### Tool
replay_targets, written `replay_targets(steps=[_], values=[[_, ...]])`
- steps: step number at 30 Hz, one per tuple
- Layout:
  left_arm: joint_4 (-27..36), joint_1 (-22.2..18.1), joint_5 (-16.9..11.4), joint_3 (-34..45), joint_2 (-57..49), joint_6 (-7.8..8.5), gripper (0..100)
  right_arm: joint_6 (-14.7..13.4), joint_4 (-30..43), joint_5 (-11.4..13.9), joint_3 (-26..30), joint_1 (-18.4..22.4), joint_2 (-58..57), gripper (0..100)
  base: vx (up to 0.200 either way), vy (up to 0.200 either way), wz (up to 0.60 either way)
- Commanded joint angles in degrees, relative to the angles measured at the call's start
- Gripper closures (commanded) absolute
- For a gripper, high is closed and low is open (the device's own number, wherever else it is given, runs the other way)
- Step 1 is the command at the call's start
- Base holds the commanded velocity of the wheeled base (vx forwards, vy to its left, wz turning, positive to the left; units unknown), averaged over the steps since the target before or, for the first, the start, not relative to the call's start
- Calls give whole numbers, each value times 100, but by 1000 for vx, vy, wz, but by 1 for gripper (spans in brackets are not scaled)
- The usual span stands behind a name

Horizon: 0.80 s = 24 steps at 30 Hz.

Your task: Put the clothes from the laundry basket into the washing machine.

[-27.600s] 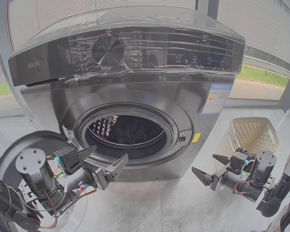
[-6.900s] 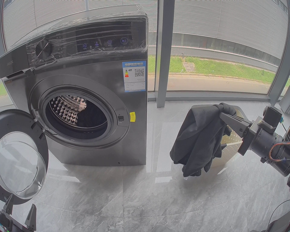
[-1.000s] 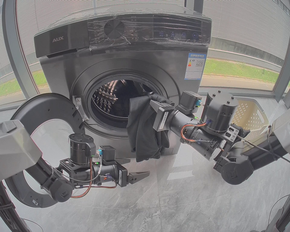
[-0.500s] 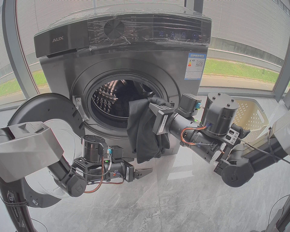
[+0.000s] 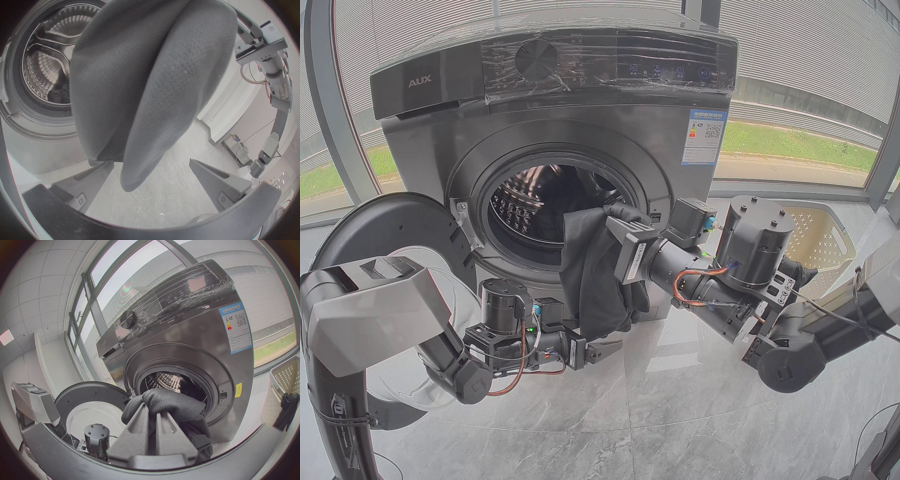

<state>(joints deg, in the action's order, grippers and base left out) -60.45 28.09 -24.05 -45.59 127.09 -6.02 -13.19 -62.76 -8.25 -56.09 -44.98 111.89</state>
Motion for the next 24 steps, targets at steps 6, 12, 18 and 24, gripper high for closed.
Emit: replay_targets(steps=[6, 12, 18, 24], values=[[-362, 153, -56, 165, 0, -4, 0, 1, 0, -1, -25, 7, 0, 100, 0, 0, 0], [-423, 224, -56, 200, 53, -13, 0, 1, 0, -1, -42, -2, 9, 100, 0, 0, 0], [-423, 241, 15, -73, 229, -22, 0, 1, 0, -1, -42, -2, 35, 100, 0, 0, 0], [-520, 215, 32, -169, 255, -110, 100, 1, 0, -1, -34, -2, 44, 100, 0, 0, 0]])
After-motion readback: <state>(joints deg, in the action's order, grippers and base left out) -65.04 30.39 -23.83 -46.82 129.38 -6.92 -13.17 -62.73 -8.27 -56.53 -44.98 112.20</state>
